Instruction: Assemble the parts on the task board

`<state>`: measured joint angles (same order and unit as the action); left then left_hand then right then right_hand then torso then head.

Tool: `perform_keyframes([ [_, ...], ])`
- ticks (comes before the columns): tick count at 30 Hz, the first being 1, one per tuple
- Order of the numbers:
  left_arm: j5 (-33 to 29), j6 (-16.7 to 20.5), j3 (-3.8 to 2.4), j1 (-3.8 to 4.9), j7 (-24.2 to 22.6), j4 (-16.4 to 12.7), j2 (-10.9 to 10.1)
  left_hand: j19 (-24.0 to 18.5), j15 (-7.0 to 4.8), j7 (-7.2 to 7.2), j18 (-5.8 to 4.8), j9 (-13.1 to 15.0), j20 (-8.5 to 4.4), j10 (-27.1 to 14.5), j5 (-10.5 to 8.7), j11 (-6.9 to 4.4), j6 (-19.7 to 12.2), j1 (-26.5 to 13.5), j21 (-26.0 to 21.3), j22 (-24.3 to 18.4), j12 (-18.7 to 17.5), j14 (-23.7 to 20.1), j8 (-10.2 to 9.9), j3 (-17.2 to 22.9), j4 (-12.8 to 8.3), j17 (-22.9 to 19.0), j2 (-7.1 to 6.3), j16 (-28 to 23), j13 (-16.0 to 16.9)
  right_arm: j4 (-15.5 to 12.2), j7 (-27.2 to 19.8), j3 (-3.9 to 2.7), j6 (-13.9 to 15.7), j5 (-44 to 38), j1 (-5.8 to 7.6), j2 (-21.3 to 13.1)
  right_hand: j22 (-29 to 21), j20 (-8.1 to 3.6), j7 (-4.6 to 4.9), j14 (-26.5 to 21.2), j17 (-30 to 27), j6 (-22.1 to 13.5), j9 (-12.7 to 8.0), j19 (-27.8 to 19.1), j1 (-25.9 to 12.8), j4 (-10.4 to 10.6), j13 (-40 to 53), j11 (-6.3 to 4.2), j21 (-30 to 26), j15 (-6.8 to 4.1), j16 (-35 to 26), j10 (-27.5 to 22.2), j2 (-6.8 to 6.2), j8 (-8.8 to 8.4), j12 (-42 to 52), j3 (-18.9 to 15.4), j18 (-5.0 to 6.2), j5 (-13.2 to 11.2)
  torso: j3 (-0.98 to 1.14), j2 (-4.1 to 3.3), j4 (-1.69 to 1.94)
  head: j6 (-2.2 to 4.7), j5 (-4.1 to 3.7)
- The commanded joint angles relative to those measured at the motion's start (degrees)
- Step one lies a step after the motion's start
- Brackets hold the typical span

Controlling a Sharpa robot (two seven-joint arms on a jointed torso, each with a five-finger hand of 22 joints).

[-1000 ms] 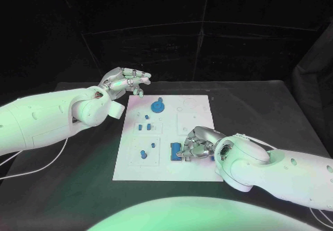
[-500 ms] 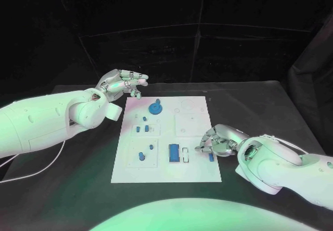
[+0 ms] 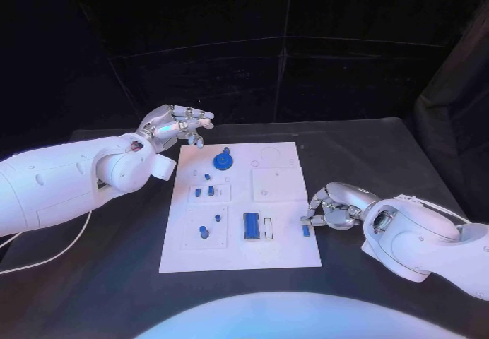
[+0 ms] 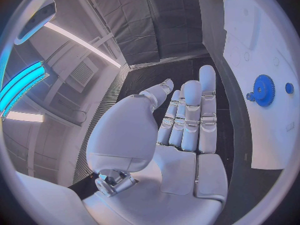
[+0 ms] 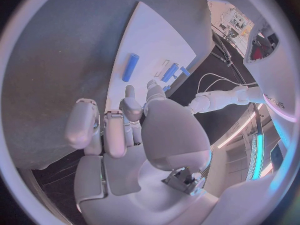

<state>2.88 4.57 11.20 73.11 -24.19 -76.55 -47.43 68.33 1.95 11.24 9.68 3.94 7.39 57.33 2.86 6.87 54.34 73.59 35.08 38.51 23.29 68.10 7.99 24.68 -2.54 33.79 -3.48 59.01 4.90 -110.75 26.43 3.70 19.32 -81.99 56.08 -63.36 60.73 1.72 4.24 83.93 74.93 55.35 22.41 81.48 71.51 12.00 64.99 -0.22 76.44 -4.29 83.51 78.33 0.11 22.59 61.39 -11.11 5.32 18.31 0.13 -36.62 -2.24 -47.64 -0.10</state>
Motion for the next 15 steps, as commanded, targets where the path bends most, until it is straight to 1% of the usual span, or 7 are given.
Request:
perform_keyframes([
  [1,-0.3,-0.8,-0.01,0.05,-0.4,-0.1,0.0,0.2,-0.08,0.16,0.79,0.0,0.07,-0.6,0.1,-0.01,-0.4,0.4,-0.3,-0.1,0.5,-0.4,0.5,0.0,-0.3,-0.3,-0.06,0.2,0.1,0.5,3.1,-0.01,-5.5,-4.1,0.03,0.7,0.0,0.03,-0.18,3.8,3.9,0.6,0.1,-0.1,-0.7,0.2,0.0,-0.22,0.1,-0.08,-0.4,0.5,-0.04,-0.19,-0.2,-0.7,-0.09,-0.2,-0.01,-0.04,0.11,-0.05,-0.05],
  [3,-0.3,-0.9,0.0,0.05,-0.3,-0.1,0.0,0.2,-0.08,0.16,0.79,0.0,0.07,-0.6,0.1,-0.01,-0.4,0.4,-0.3,-0.1,0.5,-0.4,0.5,0.0,-0.3,-0.3,-0.06,0.2,0.1,0.9,3.9,0.0,-6.5,-4.6,0.01,1.2,-0.1,0.0,-0.23,3.8,3.8,0.7,0.2,-0.1,-0.9,0.4,0.0,-0.25,0.1,-0.11,-0.5,0.4,-0.11,-0.15,-0.3,-0.9,-0.08,-0.4,-0.05,-0.01,0.13,-0.12,0.0],
  [7,-0.3,-0.9,0.01,0.04,-0.3,-0.1,-0.1,0.2,-0.08,0.16,0.79,0.0,0.07,-0.6,0.1,-0.01,-0.4,0.4,-0.3,-0.1,0.5,-0.4,0.5,0.0,-0.3,-0.3,-0.06,0.2,0.1,1.5,4.9,0.01,-8.0,-5.3,-0.01,2.1,-0.1,-0.02,-0.26,3.8,3.8,0.8,0.2,-0.1,-0.9,0.5,-0.1,-0.27,0.1,-0.13,-0.5,0.4,-0.17,-0.12,-0.4,-1.1,-0.07,-0.5,-0.05,-0.05,0.15,-0.19,0.07],
  [15,-0.3,-0.9,0.03,0.04,-0.3,-0.1,-0.1,0.2,-0.08,0.16,0.79,0.0,0.07,-0.6,0.1,-0.01,-0.4,0.4,-0.3,-0.1,0.5,-0.4,0.5,0.0,-0.3,-0.3,-0.06,0.2,0.1,2.3,5.6,0.01,-9.5,-6.1,-0.04,3.4,-0.3,-0.05,-0.31,3.7,3.7,0.8,0.3,-0.2,-0.7,0.4,-0.1,-0.33,0.0,-0.17,-0.6,0.4,-0.31,-0.1,-0.5,-1.3,-0.05,-0.6,-0.01,-0.04,0.04,-0.36,0.18],
])
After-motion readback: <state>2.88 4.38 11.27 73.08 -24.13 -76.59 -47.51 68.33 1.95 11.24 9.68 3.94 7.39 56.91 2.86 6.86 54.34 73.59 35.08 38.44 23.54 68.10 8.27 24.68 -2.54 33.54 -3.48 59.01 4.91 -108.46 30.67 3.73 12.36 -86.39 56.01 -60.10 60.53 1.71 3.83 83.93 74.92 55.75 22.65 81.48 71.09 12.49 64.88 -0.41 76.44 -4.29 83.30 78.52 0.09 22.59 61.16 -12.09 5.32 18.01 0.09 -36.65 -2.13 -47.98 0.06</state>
